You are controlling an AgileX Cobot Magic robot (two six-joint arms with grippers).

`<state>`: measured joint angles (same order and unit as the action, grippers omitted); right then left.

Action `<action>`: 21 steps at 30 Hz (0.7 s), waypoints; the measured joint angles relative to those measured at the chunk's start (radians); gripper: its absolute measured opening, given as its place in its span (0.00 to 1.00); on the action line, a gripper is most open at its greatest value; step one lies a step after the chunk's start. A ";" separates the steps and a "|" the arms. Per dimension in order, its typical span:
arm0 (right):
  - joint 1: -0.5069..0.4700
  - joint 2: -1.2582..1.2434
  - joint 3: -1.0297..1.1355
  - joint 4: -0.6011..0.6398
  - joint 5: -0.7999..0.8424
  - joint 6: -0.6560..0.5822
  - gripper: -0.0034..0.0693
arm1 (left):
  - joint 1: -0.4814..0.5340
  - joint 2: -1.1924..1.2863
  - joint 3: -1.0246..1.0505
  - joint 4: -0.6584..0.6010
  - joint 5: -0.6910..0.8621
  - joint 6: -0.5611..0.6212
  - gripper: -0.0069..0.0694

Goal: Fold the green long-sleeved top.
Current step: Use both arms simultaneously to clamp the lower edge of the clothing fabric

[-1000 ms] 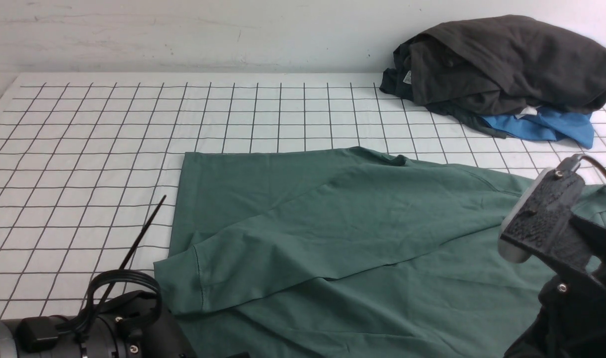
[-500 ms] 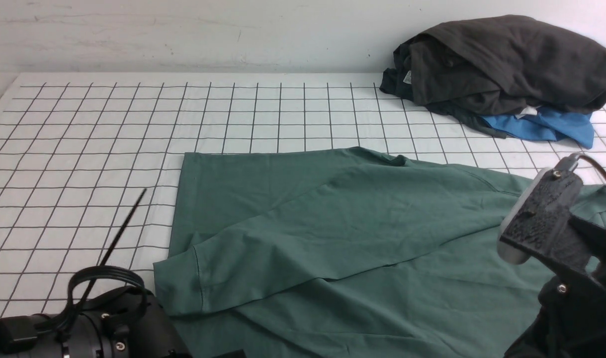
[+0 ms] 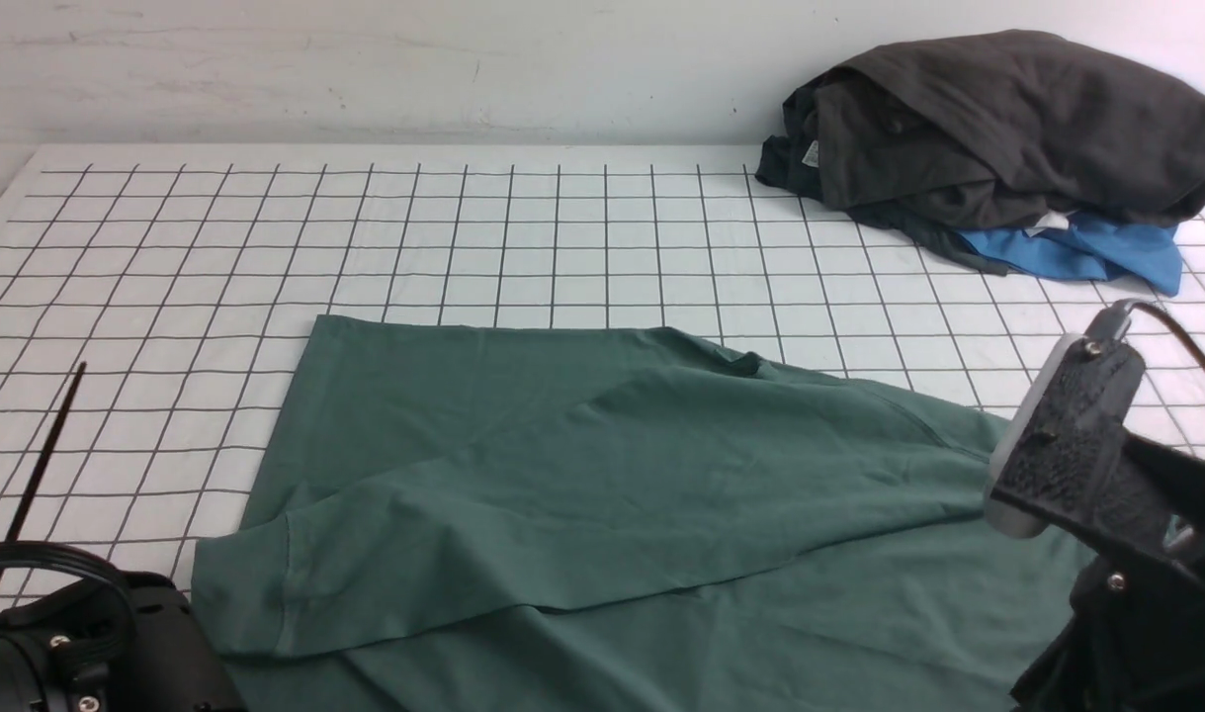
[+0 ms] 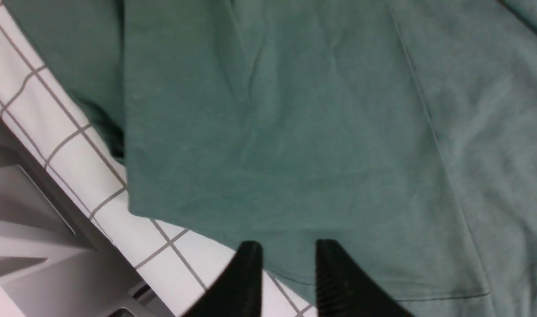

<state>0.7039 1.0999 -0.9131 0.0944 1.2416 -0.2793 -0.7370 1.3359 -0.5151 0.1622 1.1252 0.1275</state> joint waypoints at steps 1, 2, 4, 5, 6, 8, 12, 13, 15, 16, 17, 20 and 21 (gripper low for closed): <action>0.000 0.000 0.020 0.000 -0.003 -0.009 0.42 | 0.008 0.000 0.001 -0.001 0.000 0.002 0.09; 0.000 0.000 0.041 0.000 -0.005 -0.017 0.47 | 0.013 0.000 0.001 -0.002 0.000 0.002 0.09; 0.000 0.000 0.103 -0.001 -0.008 -0.031 0.59 | 0.015 0.000 0.001 -0.002 0.000 0.002 0.09; 0.000 0.000 0.151 -0.006 -0.020 -0.035 0.67 | 0.016 0.000 0.001 -0.003 -0.001 0.002 0.09; 0.000 0.000 0.190 -0.011 -0.038 -0.036 0.72 | 0.016 0.000 0.001 -0.004 -0.001 0.002 0.09; 0.000 0.000 0.250 -0.029 -0.088 -0.033 0.79 | 0.016 0.000 0.001 -0.004 -0.001 0.002 0.09; 0.000 0.009 0.305 -0.070 -0.162 -0.015 0.84 | 0.016 0.000 0.002 -0.005 -0.003 0.002 0.09; 0.000 0.024 0.320 -0.088 -0.188 -0.004 0.85 | 0.016 0.000 0.002 -0.005 -0.006 0.002 0.09; 0.000 0.062 0.346 -0.122 -0.232 0.005 0.85 | 0.016 0.000 0.002 -0.011 -0.011 0.002 0.09; 0.000 0.066 0.348 -0.126 -0.237 0.005 0.85 | 0.016 0.000 0.002 -0.012 -0.011 0.002 0.09; 0.000 0.099 0.366 -0.160 -0.269 0.006 0.85 | 0.017 0.000 0.002 -0.021 -0.016 0.002 0.09; 0.000 0.150 0.384 -0.207 -0.313 0.006 0.85 | 0.017 0.000 0.002 -0.032 -0.025 0.002 0.09; 0.000 0.158 0.386 -0.217 -0.319 0.006 0.85 | 0.017 0.000 0.002 -0.032 -0.025 0.002 0.09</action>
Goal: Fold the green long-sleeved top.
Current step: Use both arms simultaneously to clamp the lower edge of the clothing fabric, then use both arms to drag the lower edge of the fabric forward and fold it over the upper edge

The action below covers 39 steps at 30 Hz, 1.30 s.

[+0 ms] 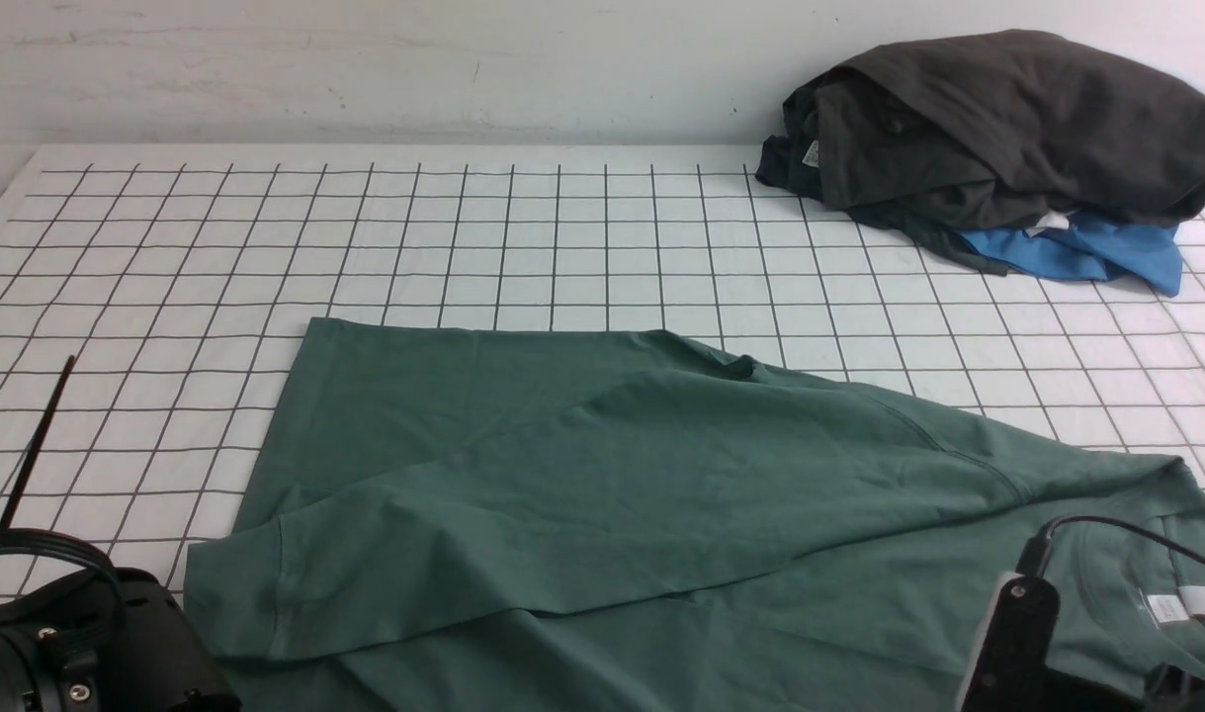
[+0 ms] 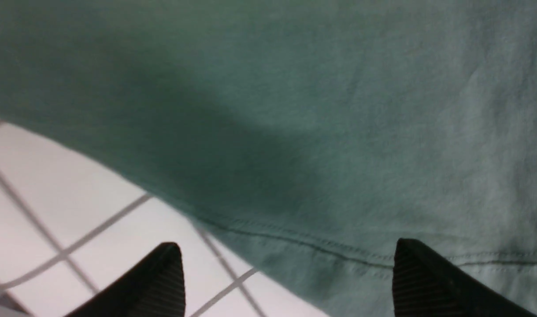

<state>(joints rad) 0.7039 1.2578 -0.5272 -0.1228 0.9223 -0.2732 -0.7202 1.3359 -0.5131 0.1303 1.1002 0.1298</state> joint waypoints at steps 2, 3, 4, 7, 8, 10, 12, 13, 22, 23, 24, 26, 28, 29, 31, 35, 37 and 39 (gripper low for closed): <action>0.000 0.048 0.005 -0.028 -0.037 0.000 0.85 | 0.000 0.000 0.000 -0.004 -0.002 0.000 0.09; 0.000 0.069 0.005 -0.038 -0.049 0.000 0.85 | 0.000 0.000 0.000 -0.005 -0.003 0.000 0.09; 0.000 0.089 0.005 -0.048 -0.060 0.000 0.85 | 0.000 0.000 0.000 -0.006 -0.003 0.000 0.09; 0.000 0.153 0.002 -0.055 -0.070 -0.003 0.83 | 0.000 0.000 0.000 -0.008 -0.004 0.000 0.09; 0.000 0.167 -0.005 -0.055 -0.063 -0.004 0.82 | 0.000 0.000 0.000 -0.009 -0.004 0.000 0.09; 0.000 0.184 -0.015 -0.050 -0.050 -0.007 0.78 | 0.000 0.000 0.000 -0.011 -0.005 0.000 0.09; 0.000 0.189 -0.019 -0.046 -0.047 -0.009 0.73 | 0.000 0.000 0.000 -0.012 -0.005 0.000 0.09; 0.000 0.189 -0.019 -0.043 -0.046 -0.009 0.69 | 0.000 0.000 0.000 -0.012 -0.005 0.000 0.09; 0.006 0.151 -0.004 -0.035 -0.066 -0.028 0.09 | 0.000 0.000 -0.009 -0.018 -0.003 0.000 0.09; 0.006 0.150 -0.004 -0.035 -0.066 -0.029 0.09 | 0.000 0.000 -0.010 -0.018 -0.003 0.000 0.09; 0.006 0.137 -0.004 -0.045 -0.067 -0.035 0.07 | 0.000 0.000 -0.022 -0.018 0.007 0.000 0.09; 0.006 0.112 -0.009 -0.066 -0.057 -0.038 0.07 | 0.000 0.000 -0.048 -0.018 0.031 0.000 0.10; 0.006 0.094 -0.027 -0.080 -0.034 -0.039 0.07 | 0.000 0.000 -0.075 -0.018 0.051 0.000 0.10; 0.005 0.079 -0.059 -0.099 0.001 -0.041 0.07 | 0.001 0.000 -0.111 -0.014 0.076 0.000 0.10; -0.010 0.071 -0.112 -0.116 0.039 -0.046 0.07 | 0.001 0.000 -0.166 0.001 0.087 0.000 0.10; -0.091 0.078 -0.239 -0.130 0.086 -0.084 0.06 | 0.043 0.000 -0.289 0.030 0.096 0.021 0.11; -0.128 0.086 -0.281 -0.128 0.095 -0.107 0.06 | 0.083 0.001 -0.330 0.030 0.100 0.045 0.11; -0.212 0.119 -0.374 -0.103 0.117 -0.173 0.06 | 0.174 0.007 -0.417 0.031 0.103 0.110 0.11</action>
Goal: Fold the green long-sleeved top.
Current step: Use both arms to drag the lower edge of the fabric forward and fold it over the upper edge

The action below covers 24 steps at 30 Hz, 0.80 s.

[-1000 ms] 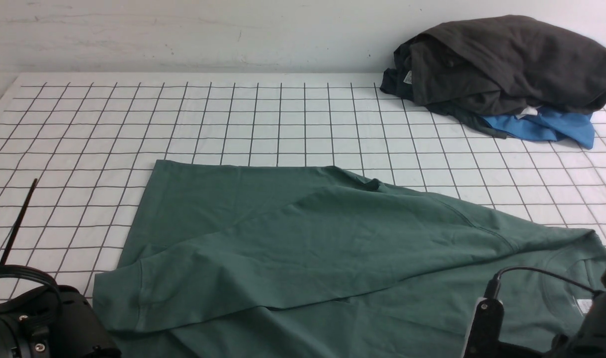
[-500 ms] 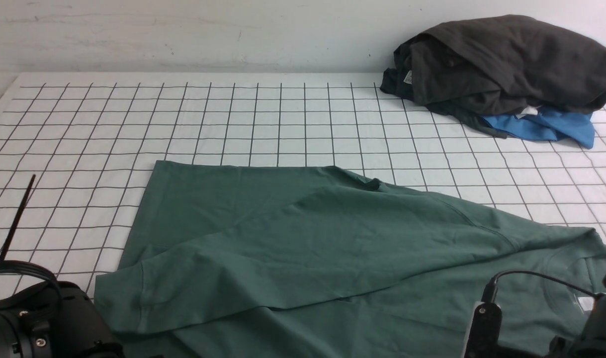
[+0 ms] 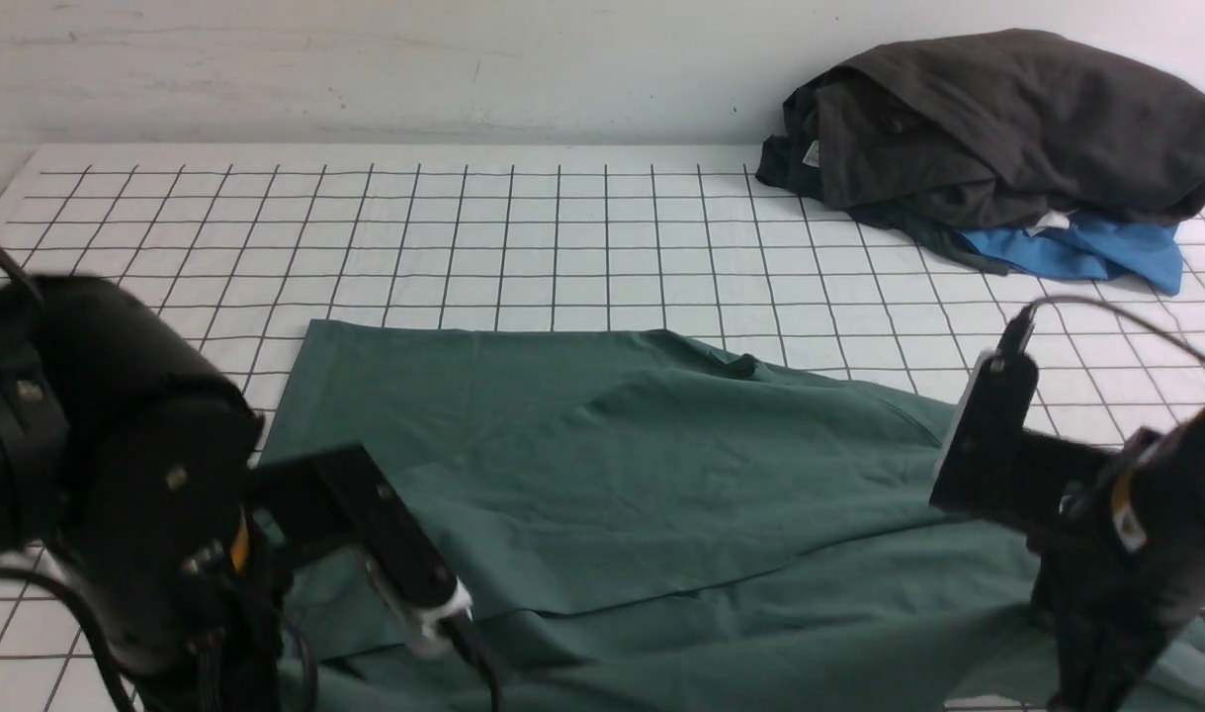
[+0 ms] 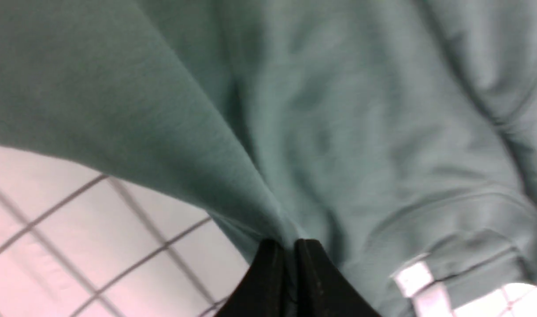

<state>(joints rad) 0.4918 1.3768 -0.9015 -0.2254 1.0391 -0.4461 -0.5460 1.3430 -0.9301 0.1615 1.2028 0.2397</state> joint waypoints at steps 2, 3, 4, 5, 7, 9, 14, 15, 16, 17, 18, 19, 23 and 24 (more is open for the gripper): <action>-0.055 0.035 -0.056 0.028 0.010 -0.040 0.06 | 0.075 0.014 -0.062 0.002 0.000 0.047 0.11; -0.083 0.058 -0.091 0.047 0.014 -0.062 0.06 | 0.108 0.023 -0.090 0.002 0.001 0.069 0.11; -0.109 0.084 -0.133 0.068 0.018 -0.087 0.06 | 0.163 0.041 -0.139 0.001 0.005 0.106 0.11; -0.127 0.106 -0.161 0.086 0.021 -0.105 0.06 | 0.186 0.057 -0.161 -0.003 0.005 0.120 0.11; -0.166 0.171 -0.230 0.134 0.025 -0.150 0.06 | 0.251 0.105 -0.234 -0.020 0.006 0.147 0.11; -0.188 0.233 -0.299 0.167 0.027 -0.190 0.06 | 0.300 0.170 -0.305 -0.040 0.004 0.165 0.11; -0.214 0.365 -0.450 0.189 0.040 -0.226 0.06 | 0.334 0.315 -0.459 -0.047 -0.016 0.200 0.11; -0.218 0.393 -0.481 0.189 0.046 -0.227 0.06 | 0.334 0.341 -0.483 -0.043 -0.022 0.206 0.11; -0.222 0.422 -0.511 0.189 0.051 -0.228 0.06 | 0.334 0.379 -0.519 -0.036 -0.026 0.213 0.11; -0.226 0.444 -0.534 0.189 0.054 -0.229 0.06 | 0.334 0.403 -0.542 -0.030 -0.027 0.219 0.11; -0.230 0.476 -0.569 0.189 0.060 -0.231 0.06 | 0.335 0.439 -0.573 -0.022 -0.027 0.224 0.11; -0.235 0.501 -0.596 0.189 0.067 -0.231 0.06 | 0.340 0.467 -0.598 -0.018 -0.027 0.228 0.11; -0.244 0.582 -0.684 0.191 0.081 -0.231 0.06 | 0.371 0.557 -0.682 -0.019 -0.022 0.233 0.11; -0.246 0.599 -0.705 0.193 0.081 -0.231 0.06 | 0.380 0.576 -0.701 -0.021 -0.022 0.233 0.11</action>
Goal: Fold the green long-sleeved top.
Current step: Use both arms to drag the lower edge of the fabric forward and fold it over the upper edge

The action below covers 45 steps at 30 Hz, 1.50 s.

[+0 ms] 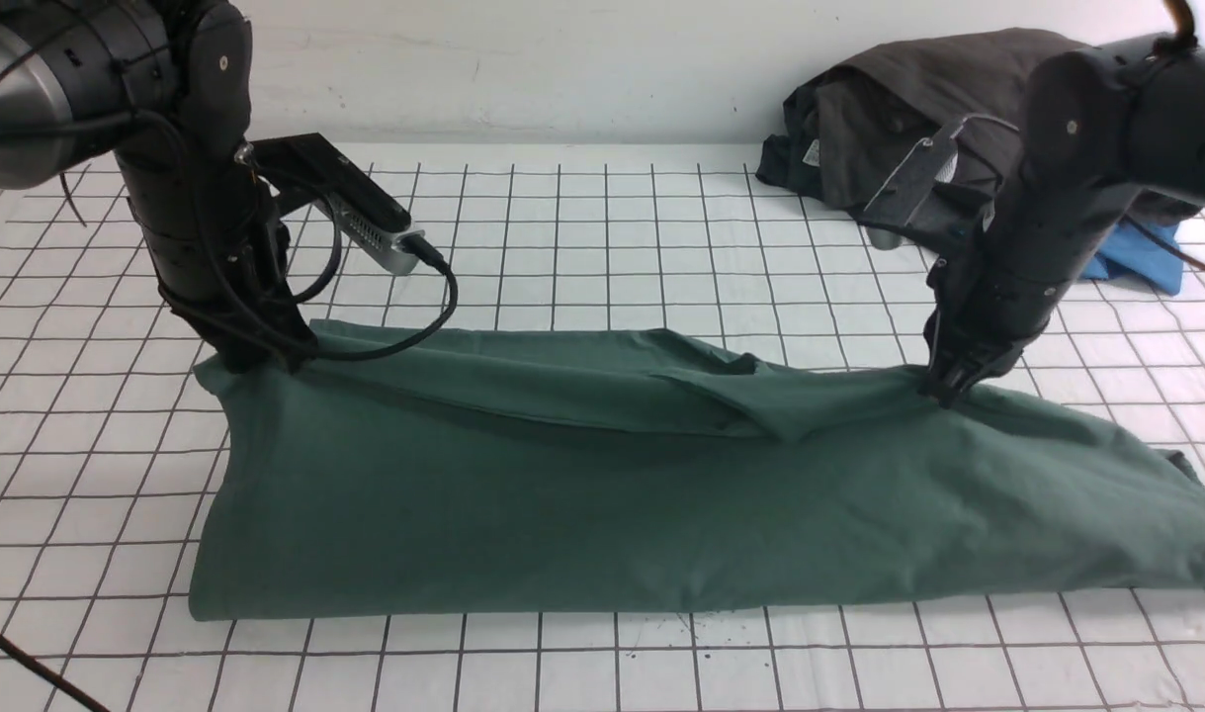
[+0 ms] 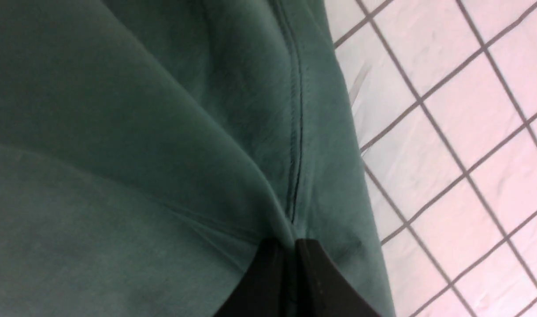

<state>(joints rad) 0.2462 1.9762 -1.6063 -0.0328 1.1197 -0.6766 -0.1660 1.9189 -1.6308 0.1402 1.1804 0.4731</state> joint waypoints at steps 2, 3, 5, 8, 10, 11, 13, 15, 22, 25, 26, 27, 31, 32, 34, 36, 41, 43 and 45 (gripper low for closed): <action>-0.001 0.027 -0.031 0.000 -0.005 0.000 0.06 | 0.010 0.028 -0.027 -0.004 -0.001 0.002 0.11; -0.002 0.048 -0.048 0.001 -0.014 0.000 0.06 | 0.017 0.048 -0.044 -0.004 -0.005 0.003 0.11; -0.003 0.083 -0.078 0.002 -0.033 0.000 0.06 | 0.026 0.081 -0.068 -0.004 -0.013 0.005 0.11; -0.008 0.129 -0.114 0.005 -0.053 0.005 0.06 | 0.034 0.125 -0.091 -0.003 -0.047 0.006 0.11; -0.011 0.158 -0.133 0.008 -0.065 0.013 0.06 | 0.039 0.152 -0.101 -0.003 -0.076 0.006 0.11; -0.012 0.171 -0.140 0.008 -0.070 0.019 0.06 | 0.041 0.166 -0.103 -0.003 -0.093 0.006 0.11; -0.015 0.194 -0.145 0.014 -0.084 0.033 0.07 | 0.044 0.189 -0.104 -0.003 -0.125 0.006 0.11; -0.019 0.203 -0.145 0.021 -0.090 0.036 0.07 | 0.044 0.202 -0.104 -0.002 -0.138 0.007 0.11; -0.036 0.221 -0.154 0.046 -0.136 0.063 0.21 | 0.050 0.240 -0.104 0.004 -0.195 0.005 0.21; -0.042 0.222 -0.165 0.033 -0.159 0.108 0.34 | 0.058 0.240 -0.112 0.009 -0.223 -0.013 0.32; -0.043 0.223 -0.172 0.033 -0.160 0.125 0.38 | 0.062 0.240 -0.116 0.013 -0.230 -0.026 0.37; -0.043 0.223 -0.172 0.033 -0.160 0.125 0.38 | 0.062 0.240 -0.115 0.014 -0.232 -0.030 0.38; -0.042 0.228 -0.250 0.033 -0.100 0.170 0.50 | 0.076 0.240 -0.135 0.065 -0.269 -0.151 0.57; -0.042 0.228 -0.255 0.038 -0.094 0.170 0.50 | 0.076 0.240 -0.136 0.068 -0.269 -0.157 0.58; -0.032 0.228 -0.309 0.054 -0.019 0.165 0.50 | 0.083 0.240 -0.160 0.091 -0.269 -0.229 0.63; -0.020 0.228 -0.339 0.083 0.034 0.150 0.50 | 0.084 0.240 -0.179 0.106 -0.263 -0.261 0.65; 0.065 0.227 -0.349 0.224 0.103 0.026 0.42 | 0.084 0.240 -0.248 0.086 -0.183 -0.305 0.66; 0.122 0.236 -0.321 0.254 0.106 -0.041 0.32 | 0.083 0.240 -0.266 0.040 -0.132 -0.301 0.61; 0.159 0.255 -0.304 0.256 0.108 -0.071 0.22 | 0.081 0.240 -0.269 0.012 -0.109 -0.281 0.55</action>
<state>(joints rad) 0.4047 2.2316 -1.9099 0.2228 1.2277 -0.7472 -0.0852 2.1585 -1.8994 0.1526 1.0710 0.1921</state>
